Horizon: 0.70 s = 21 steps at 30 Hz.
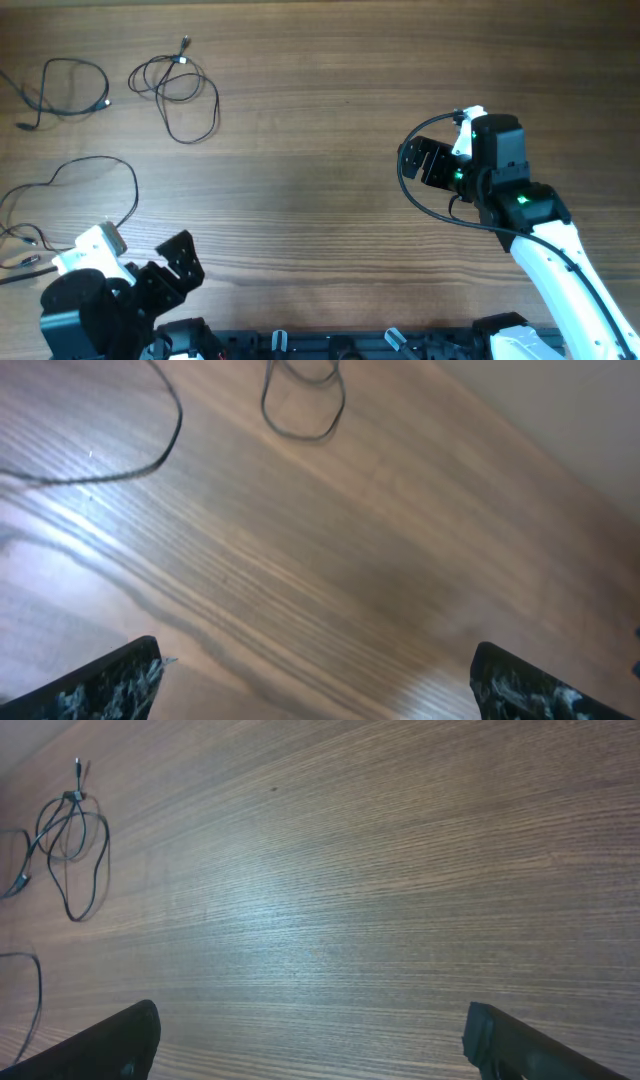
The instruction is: Untangle cables
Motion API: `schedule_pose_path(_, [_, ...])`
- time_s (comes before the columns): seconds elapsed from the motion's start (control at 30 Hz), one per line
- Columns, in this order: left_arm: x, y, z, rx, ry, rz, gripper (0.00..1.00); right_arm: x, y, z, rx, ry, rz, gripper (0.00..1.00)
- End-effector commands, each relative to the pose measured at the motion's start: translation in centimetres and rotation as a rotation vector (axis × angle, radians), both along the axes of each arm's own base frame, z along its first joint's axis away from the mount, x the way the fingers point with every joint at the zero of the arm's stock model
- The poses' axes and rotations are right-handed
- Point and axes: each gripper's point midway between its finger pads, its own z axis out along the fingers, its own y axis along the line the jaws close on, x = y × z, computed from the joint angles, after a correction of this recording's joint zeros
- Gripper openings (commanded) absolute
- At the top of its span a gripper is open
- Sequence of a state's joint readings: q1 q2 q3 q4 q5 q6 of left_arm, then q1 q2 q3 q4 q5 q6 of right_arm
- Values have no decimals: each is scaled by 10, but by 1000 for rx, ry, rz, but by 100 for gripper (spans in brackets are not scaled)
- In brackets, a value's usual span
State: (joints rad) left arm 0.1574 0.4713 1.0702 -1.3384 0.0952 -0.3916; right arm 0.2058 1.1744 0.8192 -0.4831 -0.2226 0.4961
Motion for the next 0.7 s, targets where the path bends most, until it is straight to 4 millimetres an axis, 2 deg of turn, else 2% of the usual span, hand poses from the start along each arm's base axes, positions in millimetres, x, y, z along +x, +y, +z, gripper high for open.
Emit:
schedule_pose_path(0.0, [-12, -3, 4, 7, -53, -9, 100, 4, -4, 2, -11, -7, -21, 100])
schedule_pose_path(0.2, [-48, -11, 25, 32, -292, -30, 100, 5, -4, 2, -11, -7, -21, 100])
schedule_pose_path(0.27, [-61, -12, 28, 43, -371, -30, 100, 5, -4, 2, -12, -7, -21, 100])
schedule_pose_path(0.37, [-71, -14, 26, 50, -426, -31, 100, 4, -4, 2, -12, -7, -21, 100])
schedule_pose_path(0.43, [-70, -14, 24, 49, -423, -33, 100, 5, -4, 2, -12, -7, -21, 100])
schedule_pose_path(0.5, [-59, -13, 25, 50, -439, -36, 100, 4, -4, 2, -11, -7, -21, 100])
schedule_pose_path(0.6, [-32, -15, 27, 43, -489, -64, 100, 5, -4, 2, -12, -7, -21, 100])
schedule_pose_path(0.67, [-12, -16, 19, 35, -502, -82, 100, 5, -4, 2, -12, -7, -21, 100])
